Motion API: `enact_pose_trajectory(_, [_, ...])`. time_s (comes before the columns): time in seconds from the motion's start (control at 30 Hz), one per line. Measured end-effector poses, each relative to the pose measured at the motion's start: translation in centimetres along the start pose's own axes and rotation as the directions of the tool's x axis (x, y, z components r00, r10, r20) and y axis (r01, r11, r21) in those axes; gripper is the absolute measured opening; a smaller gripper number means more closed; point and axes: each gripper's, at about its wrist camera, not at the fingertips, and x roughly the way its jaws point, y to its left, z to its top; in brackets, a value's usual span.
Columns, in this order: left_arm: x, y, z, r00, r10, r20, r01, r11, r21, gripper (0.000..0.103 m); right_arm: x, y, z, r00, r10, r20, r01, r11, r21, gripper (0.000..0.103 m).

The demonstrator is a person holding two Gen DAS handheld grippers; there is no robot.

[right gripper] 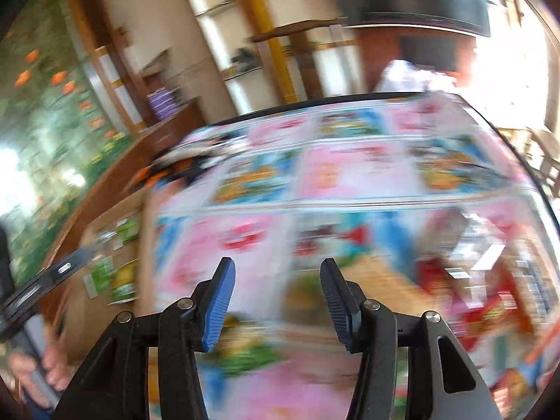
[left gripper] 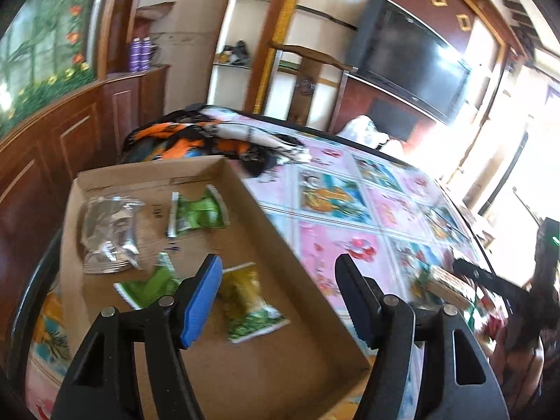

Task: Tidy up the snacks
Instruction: 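Move both grippers back toward the snacks on the table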

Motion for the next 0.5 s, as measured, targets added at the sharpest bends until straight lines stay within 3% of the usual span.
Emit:
enact_pose_trajectory(0.13, [0.3,-1.7,-0.6,0.996,-0.082,-0.040,0.084,0.995,0.049,0.068,0.5,-3.7,0.4,0.995,-0.091,-0.045,0.095,0.993,0.072,0.063])
enact_pose_trajectory(0.27, [0.9,-3.8,-1.5,0.984,-0.149,-0.098,0.160,0.980,0.119,0.071,1.8,-5.3,0.2,0.987,-0.100,-0.123,0.113,0.988,0.107,0.064])
enact_pose_trajectory(0.4, [1.3,-5.5,-2.3,0.967,-0.206,-0.147,0.229,0.961,0.156,0.073,1.9,-3.0,-0.4,0.986,-0.079,-0.148,0.081,0.997,0.010,0.072])
enact_pose_trajectory(0.5, [1.4,-7.1,-3.1,0.963,-0.212,-0.168,0.244,0.948,0.202,0.073,2.5,-0.9,-1.5,0.973,-0.164,-0.165,0.141,0.979,-0.144,0.072])
